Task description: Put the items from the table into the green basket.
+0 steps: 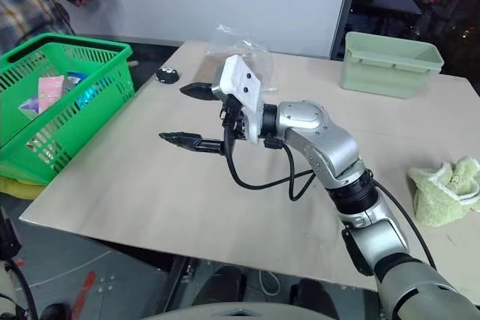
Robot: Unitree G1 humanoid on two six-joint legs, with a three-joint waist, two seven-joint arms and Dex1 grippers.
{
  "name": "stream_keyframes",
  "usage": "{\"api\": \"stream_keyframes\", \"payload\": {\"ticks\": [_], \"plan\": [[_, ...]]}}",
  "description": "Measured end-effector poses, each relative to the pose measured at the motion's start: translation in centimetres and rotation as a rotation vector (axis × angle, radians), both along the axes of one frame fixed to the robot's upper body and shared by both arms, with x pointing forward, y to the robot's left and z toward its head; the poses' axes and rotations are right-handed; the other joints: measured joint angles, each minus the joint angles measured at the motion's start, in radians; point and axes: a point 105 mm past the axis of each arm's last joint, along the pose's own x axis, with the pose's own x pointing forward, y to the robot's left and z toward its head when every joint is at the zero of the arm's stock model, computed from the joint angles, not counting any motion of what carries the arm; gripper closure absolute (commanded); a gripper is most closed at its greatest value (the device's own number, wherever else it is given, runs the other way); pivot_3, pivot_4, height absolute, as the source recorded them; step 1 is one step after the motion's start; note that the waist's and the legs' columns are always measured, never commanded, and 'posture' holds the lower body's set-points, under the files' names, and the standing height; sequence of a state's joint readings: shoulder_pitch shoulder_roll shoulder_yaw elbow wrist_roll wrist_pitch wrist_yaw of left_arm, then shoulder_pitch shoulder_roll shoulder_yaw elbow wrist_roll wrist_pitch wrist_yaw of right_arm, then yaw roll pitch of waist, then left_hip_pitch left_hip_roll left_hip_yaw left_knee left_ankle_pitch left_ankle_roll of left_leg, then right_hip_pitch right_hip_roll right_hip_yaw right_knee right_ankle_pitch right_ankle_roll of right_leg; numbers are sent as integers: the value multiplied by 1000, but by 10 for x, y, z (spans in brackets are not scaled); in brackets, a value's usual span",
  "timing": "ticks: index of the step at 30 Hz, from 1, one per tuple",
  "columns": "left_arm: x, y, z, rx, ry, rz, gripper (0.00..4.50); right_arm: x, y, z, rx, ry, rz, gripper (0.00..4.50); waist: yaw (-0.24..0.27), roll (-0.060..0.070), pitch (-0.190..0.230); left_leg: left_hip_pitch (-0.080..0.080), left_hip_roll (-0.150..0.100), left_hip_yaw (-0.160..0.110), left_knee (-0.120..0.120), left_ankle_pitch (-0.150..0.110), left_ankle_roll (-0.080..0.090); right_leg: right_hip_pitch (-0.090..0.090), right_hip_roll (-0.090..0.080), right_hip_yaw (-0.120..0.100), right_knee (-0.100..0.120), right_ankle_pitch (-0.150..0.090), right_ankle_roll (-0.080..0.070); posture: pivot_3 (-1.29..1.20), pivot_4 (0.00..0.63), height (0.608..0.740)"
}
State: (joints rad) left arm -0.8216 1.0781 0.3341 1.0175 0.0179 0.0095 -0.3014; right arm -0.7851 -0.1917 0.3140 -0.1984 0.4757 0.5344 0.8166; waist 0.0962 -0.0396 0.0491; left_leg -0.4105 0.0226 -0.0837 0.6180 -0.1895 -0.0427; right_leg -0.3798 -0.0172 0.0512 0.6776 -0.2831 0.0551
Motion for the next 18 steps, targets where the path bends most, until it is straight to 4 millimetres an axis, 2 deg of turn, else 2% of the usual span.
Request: {"api": "stream_keyframes", "payload": {"ticks": [1, 3, 4, 9, 11, 14, 15, 16, 17, 18], "plan": [[-3, 5, -16, -34, 36, 6, 50, 0, 0, -1, 0, 1, -5, 0, -1, 0, 0, 1, 0, 0, 0, 0, 0, 0, 0, 0, 0, 0, 0, 135, 0, 740], [-4, 7, -23, -51, 54, 5, 50, 1, -1, -1, -2, 2, -12, 0, -3, 0, -1, 1, 1, 0, -1, 0, 0, 0, 1, 0, 1, 0, 0, 133, 0, 740], [-7, 9, -34, -86, 62, -10, 50, 4, -1, -2, -9, -2, -40, 0, -10, -1, -1, 0, 1, -1, -2, 0, -1, -1, 1, -1, 2, 0, -1, 133, 0, 740], [-9, 9, -28, -108, -10, -32, 50, 7, -2, -3, -13, -6, -63, 0, -28, -1, -1, -1, 1, -3, -4, 0, 0, -1, 1, -3, 1, 1, -1, 134, 0, 740], [-5, 2, -23, -122, -70, -76, 50, 8, -3, -3, -14, -6, -71, 0, -32, 0, 0, -1, 1, -3, -4, 0, -1, -1, 1, -3, 2, 1, -1, 134, 0, 740], [4, -16, -15, -135, -145, -176, 50, 8, -2, -3, -12, -4, -73, 0, -33, 0, -1, -1, 1, -3, -3, 1, -1, -1, 1, -3, 2, 1, -2, 136, 0, 740], [10, -34, -13, -140, -171, -259, 50, 9, -3, -3, -7, -1, -80, 0, -32, 0, -1, -1, 1, -3, -3, 1, -1, 0, 0, -2, 2, 1, -2, 136, 0, 740], [14, -43, -14, -146, -175, -298, 50, 10, -4, -3, -3, 1, -87, 0, -30, 1, -1, -1, 1, -3, -3, 1, -1, 0, 0, -3, 2, 1, -2, 133, 0, 740], [21, -73, -21, -174, -167, -413, 50, 12, -5, -2, 7, 4, -108, 0, -30, 2, -2, -1, 1, -3, -3, 1, -1, 0, -1, -2, 2, 2, -3, 129, 0, 740], [24, -88, -26, -190, -159, -465, 50, 14, -7, -3, 13, 7, -127, 0, -29, 2, -3, -1, 0, -3, -3, 1, -1, 0, -2, -2, 2, 2, -3, 129, 0, 740]]}}
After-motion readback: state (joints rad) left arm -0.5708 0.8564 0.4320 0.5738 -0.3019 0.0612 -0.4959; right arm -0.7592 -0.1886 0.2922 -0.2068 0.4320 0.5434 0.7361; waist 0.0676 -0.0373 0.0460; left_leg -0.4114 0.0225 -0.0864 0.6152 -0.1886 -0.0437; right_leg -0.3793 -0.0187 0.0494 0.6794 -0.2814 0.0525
